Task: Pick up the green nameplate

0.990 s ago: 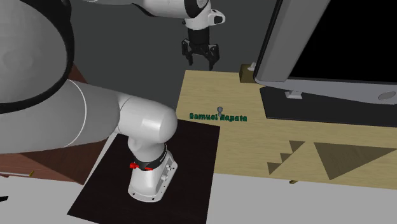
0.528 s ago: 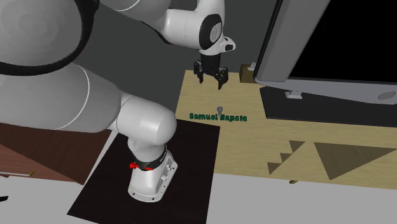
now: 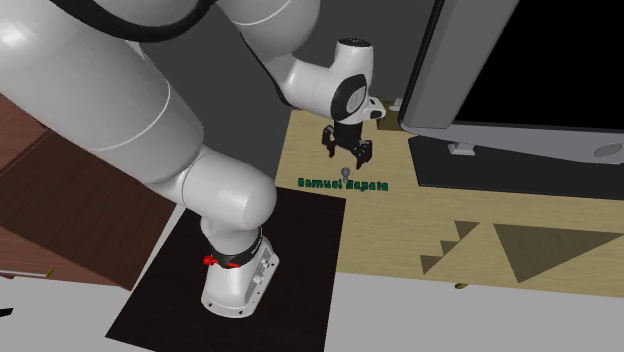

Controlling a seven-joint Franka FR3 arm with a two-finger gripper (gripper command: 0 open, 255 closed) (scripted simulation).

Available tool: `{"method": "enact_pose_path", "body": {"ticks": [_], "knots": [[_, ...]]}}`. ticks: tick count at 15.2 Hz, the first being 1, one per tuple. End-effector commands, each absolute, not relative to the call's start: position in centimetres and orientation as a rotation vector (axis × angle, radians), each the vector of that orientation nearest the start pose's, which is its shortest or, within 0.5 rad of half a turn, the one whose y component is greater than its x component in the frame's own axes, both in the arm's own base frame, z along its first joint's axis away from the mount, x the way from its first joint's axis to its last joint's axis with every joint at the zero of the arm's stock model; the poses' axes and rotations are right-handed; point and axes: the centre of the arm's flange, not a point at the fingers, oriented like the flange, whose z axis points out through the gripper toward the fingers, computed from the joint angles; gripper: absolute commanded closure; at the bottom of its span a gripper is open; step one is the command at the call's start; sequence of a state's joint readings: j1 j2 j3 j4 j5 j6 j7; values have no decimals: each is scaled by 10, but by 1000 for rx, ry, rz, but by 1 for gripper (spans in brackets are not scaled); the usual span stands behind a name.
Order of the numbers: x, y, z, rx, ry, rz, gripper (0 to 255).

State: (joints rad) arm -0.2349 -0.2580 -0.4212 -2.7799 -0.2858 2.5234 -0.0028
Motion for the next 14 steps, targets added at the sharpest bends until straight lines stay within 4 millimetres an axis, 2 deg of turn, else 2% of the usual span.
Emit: {"method": "enact_pose_path", "body": {"ticks": [1, 8, 10, 11, 14], "knots": [[304, -228, 261, -3126, 665, 46, 0], [304, -228, 224, -3126, 665, 46, 0], [304, -228, 221, -3126, 665, 46, 0], [304, -228, 220, -3126, 665, 46, 255], [304, -229, 220, -3126, 665, 46, 255]]}}
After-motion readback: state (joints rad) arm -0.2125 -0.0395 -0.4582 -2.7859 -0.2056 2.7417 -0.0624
